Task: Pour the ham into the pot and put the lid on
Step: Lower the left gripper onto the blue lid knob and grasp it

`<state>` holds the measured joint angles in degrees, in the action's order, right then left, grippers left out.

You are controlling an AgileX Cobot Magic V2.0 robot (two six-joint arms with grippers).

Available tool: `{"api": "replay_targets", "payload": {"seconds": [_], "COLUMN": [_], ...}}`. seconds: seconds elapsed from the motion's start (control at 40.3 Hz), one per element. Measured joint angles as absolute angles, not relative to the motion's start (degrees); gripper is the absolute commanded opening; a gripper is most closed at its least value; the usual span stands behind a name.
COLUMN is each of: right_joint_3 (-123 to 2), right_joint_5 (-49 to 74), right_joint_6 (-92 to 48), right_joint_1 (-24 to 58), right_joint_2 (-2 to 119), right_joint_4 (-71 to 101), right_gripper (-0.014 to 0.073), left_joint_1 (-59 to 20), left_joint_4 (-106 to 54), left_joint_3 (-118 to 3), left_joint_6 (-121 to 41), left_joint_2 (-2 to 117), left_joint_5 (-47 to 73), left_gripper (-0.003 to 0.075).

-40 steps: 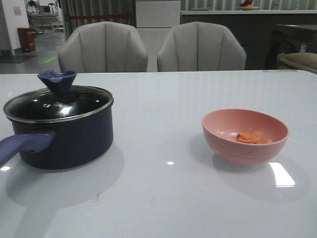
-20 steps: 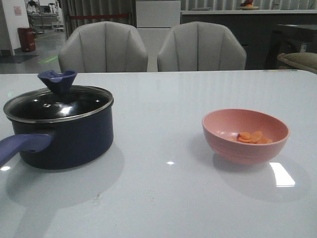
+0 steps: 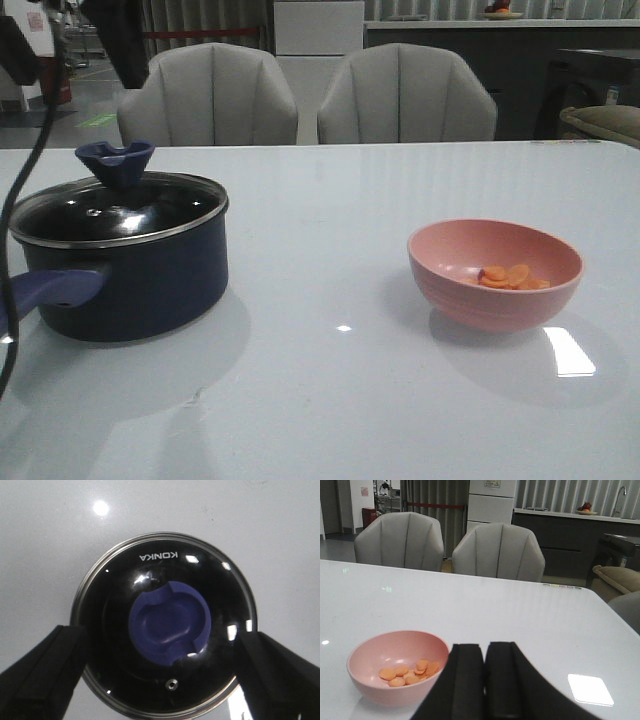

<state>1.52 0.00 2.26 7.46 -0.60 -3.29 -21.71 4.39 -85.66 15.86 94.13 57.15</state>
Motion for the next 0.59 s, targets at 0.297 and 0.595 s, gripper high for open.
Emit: {"api": "replay_targets", "payload": {"seconds": [0.297,0.595], "right_joint_3": [1.52,1.52], "right_joint_5": [0.00,0.00], "right_joint_6": [2.26,2.26], "right_joint_1": [7.46,7.46], "right_joint_2": [-0.60,-0.60], "right_joint_4": [-3.29,-3.29], "right_gripper": [0.0138,0.0138], "left_joint_1": [-21.71,-21.71], "left_joint_4": [3.84,1.99], "left_joint_3": [-92.92,-98.93], "left_joint_6": [18.39,19.06], "left_joint_2": [103.59,109.55], "left_joint_5": [62.76,68.11], "left_gripper": [0.0627,0.0627]}}
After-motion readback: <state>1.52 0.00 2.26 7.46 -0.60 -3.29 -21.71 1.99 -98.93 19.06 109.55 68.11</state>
